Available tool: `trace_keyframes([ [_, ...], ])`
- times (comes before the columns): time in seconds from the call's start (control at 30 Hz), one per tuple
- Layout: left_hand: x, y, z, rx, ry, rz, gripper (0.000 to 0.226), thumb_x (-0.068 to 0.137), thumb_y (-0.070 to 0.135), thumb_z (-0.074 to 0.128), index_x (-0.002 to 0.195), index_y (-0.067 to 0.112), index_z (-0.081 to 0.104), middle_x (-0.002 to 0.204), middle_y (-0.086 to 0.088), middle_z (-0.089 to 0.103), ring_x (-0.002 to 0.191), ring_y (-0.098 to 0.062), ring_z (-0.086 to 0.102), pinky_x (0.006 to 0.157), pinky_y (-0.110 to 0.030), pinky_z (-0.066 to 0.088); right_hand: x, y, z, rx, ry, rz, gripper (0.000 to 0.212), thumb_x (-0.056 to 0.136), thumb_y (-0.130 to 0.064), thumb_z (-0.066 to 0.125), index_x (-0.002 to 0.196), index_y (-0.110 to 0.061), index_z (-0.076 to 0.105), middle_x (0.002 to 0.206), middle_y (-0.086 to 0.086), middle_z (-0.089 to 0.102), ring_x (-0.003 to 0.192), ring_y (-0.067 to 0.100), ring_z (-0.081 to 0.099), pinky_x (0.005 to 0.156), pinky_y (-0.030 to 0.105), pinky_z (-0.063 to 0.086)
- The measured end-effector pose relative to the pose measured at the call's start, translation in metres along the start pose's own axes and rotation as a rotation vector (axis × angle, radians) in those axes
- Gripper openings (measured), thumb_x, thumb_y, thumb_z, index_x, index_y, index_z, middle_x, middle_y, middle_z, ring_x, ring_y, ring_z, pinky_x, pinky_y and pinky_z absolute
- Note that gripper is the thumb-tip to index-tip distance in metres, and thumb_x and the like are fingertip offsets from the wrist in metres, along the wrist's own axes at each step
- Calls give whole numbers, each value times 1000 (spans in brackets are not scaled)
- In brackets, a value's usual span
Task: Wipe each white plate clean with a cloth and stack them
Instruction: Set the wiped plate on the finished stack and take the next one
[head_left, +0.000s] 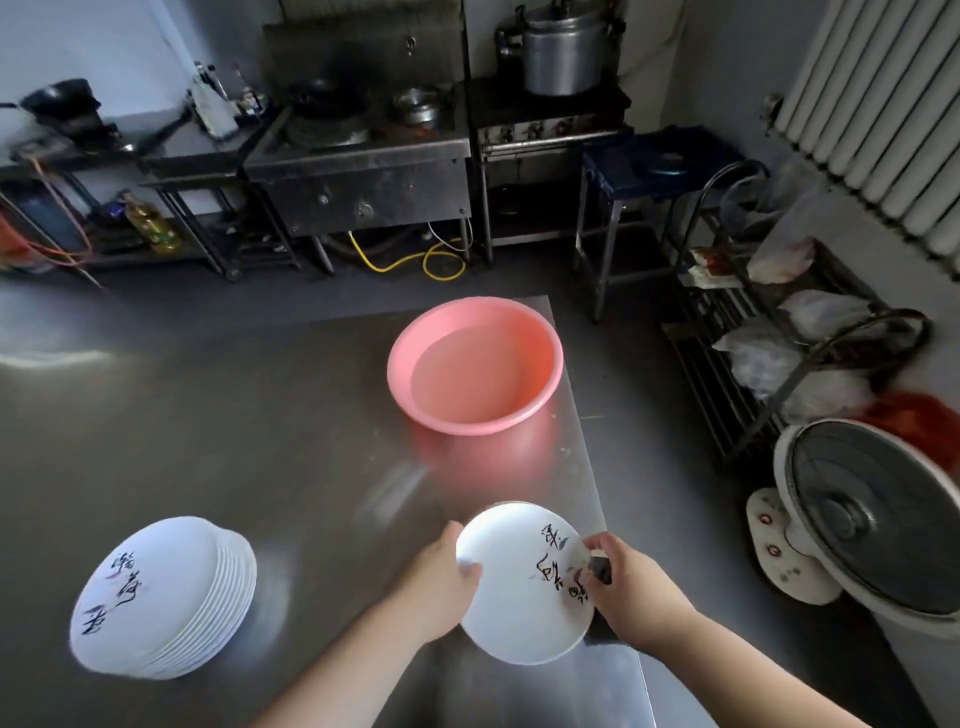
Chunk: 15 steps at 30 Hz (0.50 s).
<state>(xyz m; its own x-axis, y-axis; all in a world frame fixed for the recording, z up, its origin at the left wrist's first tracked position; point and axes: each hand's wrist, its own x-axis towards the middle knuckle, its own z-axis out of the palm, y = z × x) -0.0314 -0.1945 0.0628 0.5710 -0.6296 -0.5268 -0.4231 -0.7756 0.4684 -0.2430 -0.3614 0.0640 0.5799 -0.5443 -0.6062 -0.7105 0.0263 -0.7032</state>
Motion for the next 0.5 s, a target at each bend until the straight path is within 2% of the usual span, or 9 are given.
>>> trace_keyframes([
  [0.07,3,-4,6,149,41,15,25,94,53,45,107,33,35,100,8,65,84,-24,65,69,-37,55,3,-2,0,-96,-25,-21,25,95,-29,52,106,-51,52,92,-26,73,60,25,77,61,44,66],
  [0.13,5,-4,12,269,92,18,33,94,56,43,112,30,32,100,4,67,85,-28,67,63,-37,49,5,-5,0,-203,-24,-46,22,96,-32,46,109,-50,46,91,-27,73,54,20,75,65,42,65],
  [0.27,8,2,20,451,196,15,49,97,54,41,131,21,33,101,1,71,87,-29,69,61,-35,42,9,-10,2,-387,37,-78,25,96,-34,39,118,-46,41,78,-19,74,45,9,69,64,37,63],
  [0.37,10,4,24,544,209,2,55,98,54,42,138,18,34,106,-2,71,93,-29,71,63,-36,40,12,-12,2,-549,90,-95,30,96,-35,36,124,-43,42,62,-17,71,42,5,65,61,32,60],
  [0.5,15,2,26,591,193,-5,58,97,56,44,140,17,34,108,-2,71,95,-29,71,64,-35,40,17,-15,1,-729,127,-133,30,94,-38,35,121,-36,47,72,-9,73,53,12,70,66,33,62],
])
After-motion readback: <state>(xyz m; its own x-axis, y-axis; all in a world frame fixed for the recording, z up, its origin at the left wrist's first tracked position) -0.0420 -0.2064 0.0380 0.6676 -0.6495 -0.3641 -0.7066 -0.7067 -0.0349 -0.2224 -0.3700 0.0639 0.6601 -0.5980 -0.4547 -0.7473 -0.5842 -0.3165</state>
